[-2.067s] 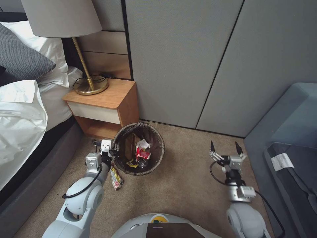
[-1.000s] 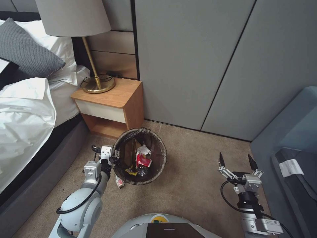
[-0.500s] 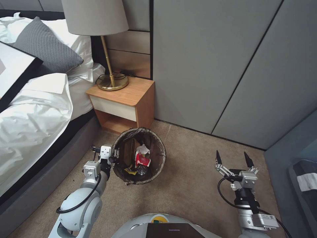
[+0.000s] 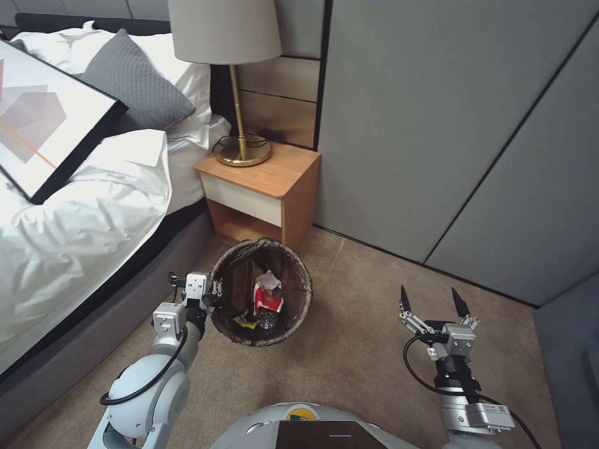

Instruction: Pick up the trash bin, then pick up the garbage from the floor and place it into the trash bin.

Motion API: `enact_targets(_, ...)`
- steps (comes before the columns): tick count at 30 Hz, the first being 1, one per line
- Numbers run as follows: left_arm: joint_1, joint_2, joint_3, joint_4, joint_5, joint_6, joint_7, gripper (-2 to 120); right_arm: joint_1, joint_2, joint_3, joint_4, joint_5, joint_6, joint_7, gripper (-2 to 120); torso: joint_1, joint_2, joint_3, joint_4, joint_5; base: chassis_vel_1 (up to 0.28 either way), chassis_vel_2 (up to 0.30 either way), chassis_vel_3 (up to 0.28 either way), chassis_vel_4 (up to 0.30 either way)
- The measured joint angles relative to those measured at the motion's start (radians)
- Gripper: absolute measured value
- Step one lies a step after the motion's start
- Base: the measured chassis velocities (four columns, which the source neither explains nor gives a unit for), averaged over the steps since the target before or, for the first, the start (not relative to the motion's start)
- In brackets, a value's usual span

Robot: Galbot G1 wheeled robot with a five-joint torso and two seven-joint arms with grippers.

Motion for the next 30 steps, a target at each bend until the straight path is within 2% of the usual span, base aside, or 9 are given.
enact_targets(19, 0.008, -0.018, -0.002, -0.001, 0.006, -0.001, 0.001, 5, 0.017, -0.061, -0.051, -0.011, -0.017, -0.036, 0.087, 100, 0.000, 0.000, 0.000, 0.0000, 0.0001, 0.057, 0.053, 0.057, 0.057)
enact_targets(30, 0.017, -0.024, -0.006, -0.010, 0.009, -0.001, 0.000, 5, 0.022, -0.073, -0.075, -0.013, -0.027, -0.045, 0.097, 100, 0.000, 0.000, 0.000, -0.0001, 0.0001, 0.060, 0.059, 0.048, 0.060)
